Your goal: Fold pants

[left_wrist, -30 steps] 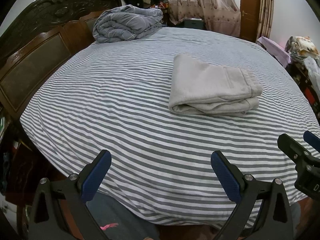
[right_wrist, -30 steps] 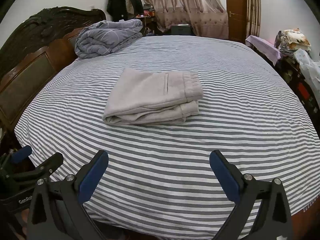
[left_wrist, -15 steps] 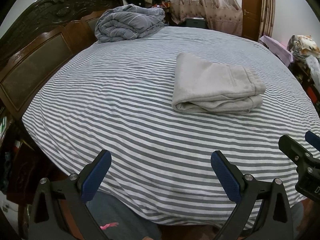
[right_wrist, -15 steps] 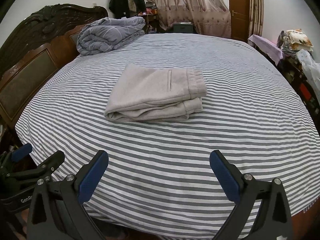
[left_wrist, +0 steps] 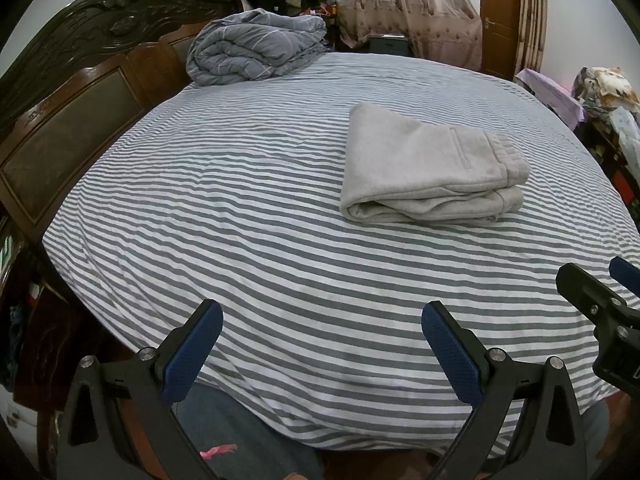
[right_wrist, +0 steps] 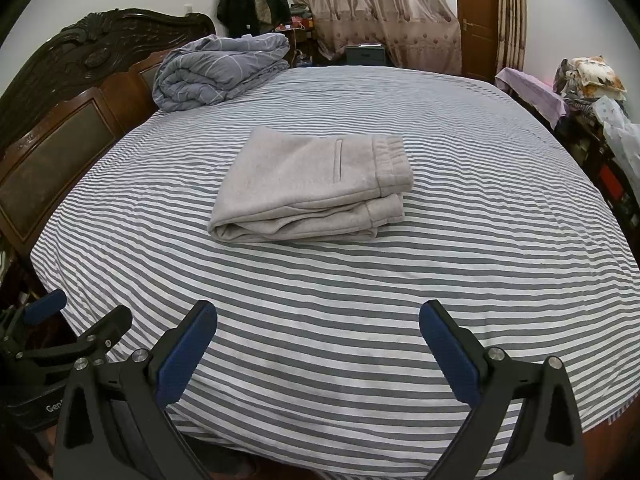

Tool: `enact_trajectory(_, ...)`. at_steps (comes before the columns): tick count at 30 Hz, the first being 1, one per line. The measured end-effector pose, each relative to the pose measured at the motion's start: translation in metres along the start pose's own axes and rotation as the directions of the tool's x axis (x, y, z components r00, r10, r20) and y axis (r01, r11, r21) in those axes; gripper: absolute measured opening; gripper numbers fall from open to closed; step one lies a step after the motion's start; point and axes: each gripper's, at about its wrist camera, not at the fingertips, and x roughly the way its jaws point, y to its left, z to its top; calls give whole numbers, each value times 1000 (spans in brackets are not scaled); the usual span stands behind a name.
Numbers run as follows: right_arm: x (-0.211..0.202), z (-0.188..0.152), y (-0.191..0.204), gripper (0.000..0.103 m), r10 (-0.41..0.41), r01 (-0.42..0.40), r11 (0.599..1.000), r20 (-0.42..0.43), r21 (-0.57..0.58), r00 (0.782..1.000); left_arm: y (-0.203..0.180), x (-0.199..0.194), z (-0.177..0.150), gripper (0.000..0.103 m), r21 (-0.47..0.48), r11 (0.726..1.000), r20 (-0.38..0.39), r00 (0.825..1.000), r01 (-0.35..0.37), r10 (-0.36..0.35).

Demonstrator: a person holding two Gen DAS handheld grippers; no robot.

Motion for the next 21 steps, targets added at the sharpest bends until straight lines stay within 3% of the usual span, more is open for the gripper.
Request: enact_trajectory(21, 7, -3, -2, 100, 4, -4, 1000, -14, 11, 1000, -3, 3, -4, 99, 8, 1000, -7, 1000, 0, 0)
